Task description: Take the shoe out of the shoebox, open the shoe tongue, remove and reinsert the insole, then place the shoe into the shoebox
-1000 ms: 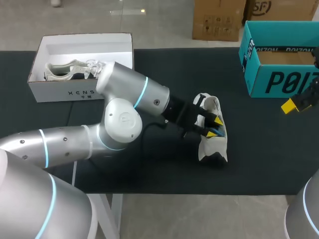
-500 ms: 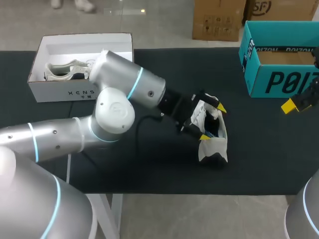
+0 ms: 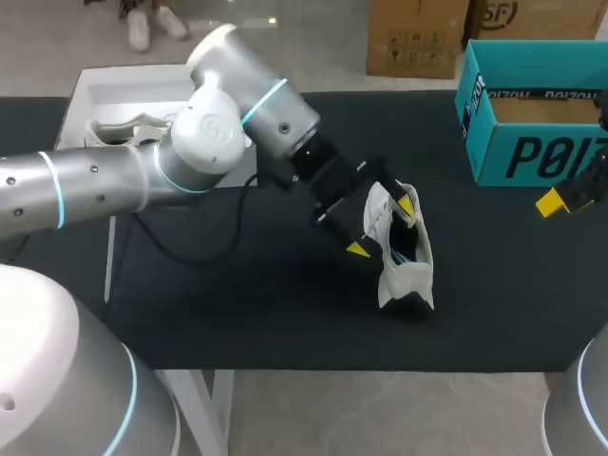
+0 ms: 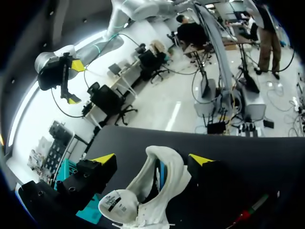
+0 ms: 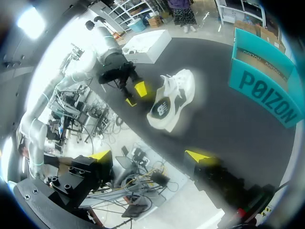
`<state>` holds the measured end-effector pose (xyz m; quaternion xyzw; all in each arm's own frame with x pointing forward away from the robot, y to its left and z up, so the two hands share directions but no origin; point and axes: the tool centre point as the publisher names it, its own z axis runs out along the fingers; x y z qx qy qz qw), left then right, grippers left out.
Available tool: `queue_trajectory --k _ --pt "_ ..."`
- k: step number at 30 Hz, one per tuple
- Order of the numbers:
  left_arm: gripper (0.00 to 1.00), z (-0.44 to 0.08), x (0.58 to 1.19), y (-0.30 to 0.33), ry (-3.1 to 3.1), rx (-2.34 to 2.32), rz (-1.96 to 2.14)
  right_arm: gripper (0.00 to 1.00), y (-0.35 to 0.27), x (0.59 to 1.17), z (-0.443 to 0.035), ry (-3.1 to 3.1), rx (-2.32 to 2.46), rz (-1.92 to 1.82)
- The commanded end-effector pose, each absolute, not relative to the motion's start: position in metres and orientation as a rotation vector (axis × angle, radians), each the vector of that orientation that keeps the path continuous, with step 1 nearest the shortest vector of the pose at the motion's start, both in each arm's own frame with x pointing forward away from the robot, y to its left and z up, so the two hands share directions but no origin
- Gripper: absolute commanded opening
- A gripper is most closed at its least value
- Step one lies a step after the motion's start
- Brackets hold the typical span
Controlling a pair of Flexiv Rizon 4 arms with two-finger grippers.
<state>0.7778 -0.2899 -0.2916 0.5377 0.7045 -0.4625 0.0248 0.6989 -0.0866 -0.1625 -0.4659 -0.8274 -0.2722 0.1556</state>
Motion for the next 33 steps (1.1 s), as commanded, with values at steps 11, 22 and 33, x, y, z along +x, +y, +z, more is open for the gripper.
queue_trajectory --k 11,22,33 --pt "1.00 -0.286 0.767 -0.297 2.398 2.432 -0.881 1.00 -0.087 0.699 -0.163 -2.369 -1.336 -0.777" --pt "1.00 -0.286 0.767 -0.297 2.398 2.432 -0.881 1.00 -0.087 0.699 -0.163 -2.369 -1.336 -0.777" --pt "1.00 -0.267 0.763 -0.288 2.518 2.362 -0.423 1.00 -0.087 0.699 -0.163 -2.369 -1.336 -0.777"
